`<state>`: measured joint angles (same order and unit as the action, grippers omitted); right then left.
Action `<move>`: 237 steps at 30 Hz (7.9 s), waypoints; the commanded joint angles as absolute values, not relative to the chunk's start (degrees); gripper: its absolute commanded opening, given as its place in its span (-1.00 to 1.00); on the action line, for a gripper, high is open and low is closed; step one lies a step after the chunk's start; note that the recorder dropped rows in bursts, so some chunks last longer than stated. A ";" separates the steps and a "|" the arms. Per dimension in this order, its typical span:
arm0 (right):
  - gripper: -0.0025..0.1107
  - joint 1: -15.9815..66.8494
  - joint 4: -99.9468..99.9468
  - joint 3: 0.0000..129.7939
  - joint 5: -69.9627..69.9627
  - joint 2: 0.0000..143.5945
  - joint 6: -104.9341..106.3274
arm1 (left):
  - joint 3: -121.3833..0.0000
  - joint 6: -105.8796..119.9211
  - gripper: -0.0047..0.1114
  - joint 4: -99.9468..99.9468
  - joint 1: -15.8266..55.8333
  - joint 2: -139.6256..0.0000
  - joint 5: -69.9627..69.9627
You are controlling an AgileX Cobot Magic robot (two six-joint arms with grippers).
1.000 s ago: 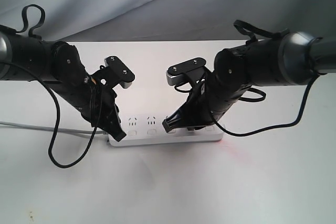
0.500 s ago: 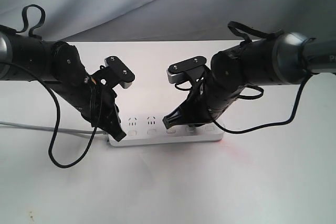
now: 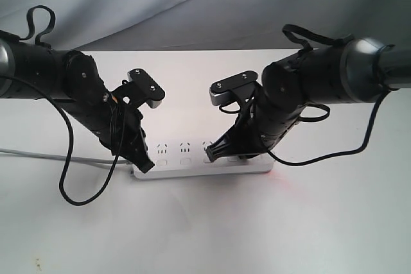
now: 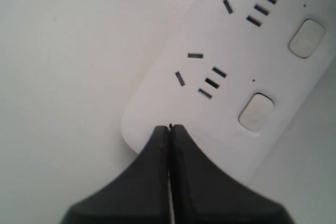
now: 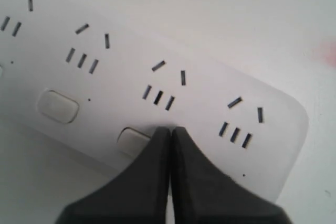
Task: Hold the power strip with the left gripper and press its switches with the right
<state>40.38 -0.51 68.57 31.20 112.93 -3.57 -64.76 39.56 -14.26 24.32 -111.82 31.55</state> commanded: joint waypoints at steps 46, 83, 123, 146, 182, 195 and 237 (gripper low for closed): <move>-0.96 40.08 5.20 67.81 30.34 115.95 0.00 | -64.33 39.42 -0.92 -13.65 24.66 -112.87 33.06; -0.96 41.80 23.81 67.81 24.90 113.70 14.77 | -64.33 39.42 -0.92 -13.65 24.66 -112.87 33.06; -0.96 42.76 8.05 67.81 31.02 117.58 1.19 | -64.33 39.42 -0.92 -13.65 24.66 -112.87 33.06; -0.96 42.76 7.82 67.81 31.53 114.41 -0.45 | -64.33 39.20 -0.92 -13.65 24.66 -112.87 33.17; -0.96 42.76 7.97 27.98 29.75 45.72 -14.94 | -44.93 35.99 -0.92 -33.26 24.66 -74.69 27.68; -0.96 42.76 -4.88 20.66 36.22 5.71 -34.49 | -24.99 32.85 -0.92 -40.59 24.66 -44.42 14.58; -0.96 42.76 -27.76 0.00 14.38 0.00 -47.40 | 0.00 27.07 -0.92 -41.67 24.66 -14.69 3.37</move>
<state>43.01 -27.81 0.23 14.58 0.25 -47.48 -0.22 27.60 -41.16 24.32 -15.04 3.32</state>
